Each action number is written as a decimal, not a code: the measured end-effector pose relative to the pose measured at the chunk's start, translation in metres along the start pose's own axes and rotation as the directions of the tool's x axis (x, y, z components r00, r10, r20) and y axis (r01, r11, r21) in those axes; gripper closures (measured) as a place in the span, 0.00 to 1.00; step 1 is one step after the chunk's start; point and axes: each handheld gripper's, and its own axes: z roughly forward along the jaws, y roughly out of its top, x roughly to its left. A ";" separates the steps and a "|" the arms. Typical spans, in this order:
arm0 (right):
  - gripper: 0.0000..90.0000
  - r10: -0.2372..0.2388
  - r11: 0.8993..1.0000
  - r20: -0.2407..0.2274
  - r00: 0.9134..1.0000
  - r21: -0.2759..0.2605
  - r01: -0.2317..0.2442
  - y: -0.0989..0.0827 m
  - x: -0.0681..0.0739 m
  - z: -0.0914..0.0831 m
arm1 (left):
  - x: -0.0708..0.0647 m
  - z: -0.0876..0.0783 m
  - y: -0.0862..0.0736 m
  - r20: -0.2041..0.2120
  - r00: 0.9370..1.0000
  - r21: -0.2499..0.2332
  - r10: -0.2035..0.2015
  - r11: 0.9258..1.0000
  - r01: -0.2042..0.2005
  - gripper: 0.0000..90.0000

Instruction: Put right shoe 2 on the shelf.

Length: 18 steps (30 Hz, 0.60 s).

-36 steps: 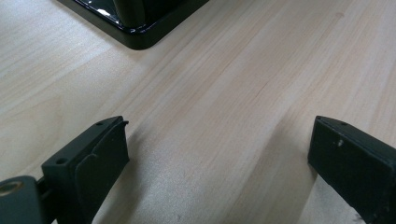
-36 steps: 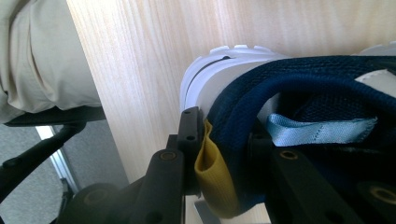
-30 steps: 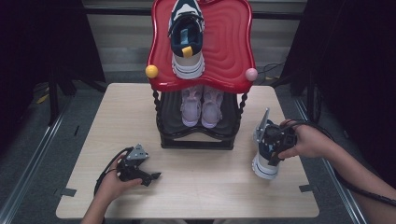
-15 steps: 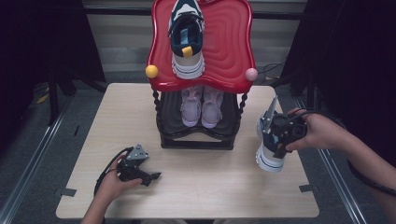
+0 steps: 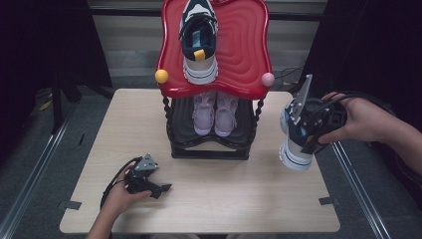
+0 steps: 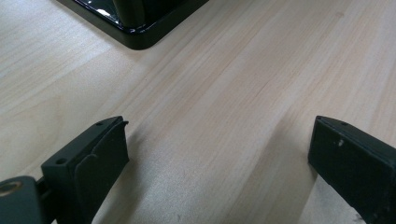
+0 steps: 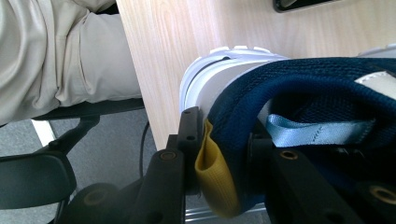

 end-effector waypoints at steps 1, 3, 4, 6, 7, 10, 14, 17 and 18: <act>0.82 0.007 1.000 0.006 1.000 0.002 -0.007 0.000 0.001 -0.004 | 0.000 0.000 0.000 0.001 1.000 0.001 -0.001 1.000 0.001 0.05; 0.82 -0.001 1.000 0.011 1.000 -0.002 0.001 0.001 0.001 -0.011 | 0.000 0.000 0.000 0.001 1.000 0.000 0.001 1.000 -0.001 0.05; 0.82 -0.001 1.000 0.013 1.000 0.003 0.001 0.001 0.001 -0.014 | 0.000 0.000 0.000 0.003 1.000 -0.001 0.000 1.000 0.000 0.05; 0.82 -0.001 1.000 0.019 1.000 0.007 0.001 0.002 0.002 -0.022 | 0.000 0.000 0.000 0.003 1.000 -0.002 0.001 1.000 -0.001 0.05; 0.82 0.000 1.000 0.028 1.000 0.010 -0.001 0.003 0.003 -0.027 | 0.000 0.000 0.000 0.003 1.000 -0.002 0.001 1.000 -0.001 0.05; 0.82 -0.009 1.000 0.050 0.999 0.015 0.008 0.006 0.004 -0.040 | 0.000 0.000 0.000 0.003 1.000 -0.001 -0.003 1.000 0.003 0.05; 0.82 -0.015 1.000 0.068 0.998 0.013 0.014 0.012 0.005 -0.059 | 0.000 0.000 0.000 0.002 1.000 -0.005 0.000 1.000 0.000 0.05; 0.82 -0.022 1.000 0.087 0.996 0.007 0.021 0.016 0.005 -0.074 | 0.000 0.000 0.000 0.002 1.000 -0.005 0.000 1.000 0.000 0.05; 0.82 -0.020 1.000 0.092 0.996 0.011 0.019 0.018 0.005 -0.079 | 0.000 0.000 0.000 0.002 1.000 -0.005 0.000 1.000 0.000 0.05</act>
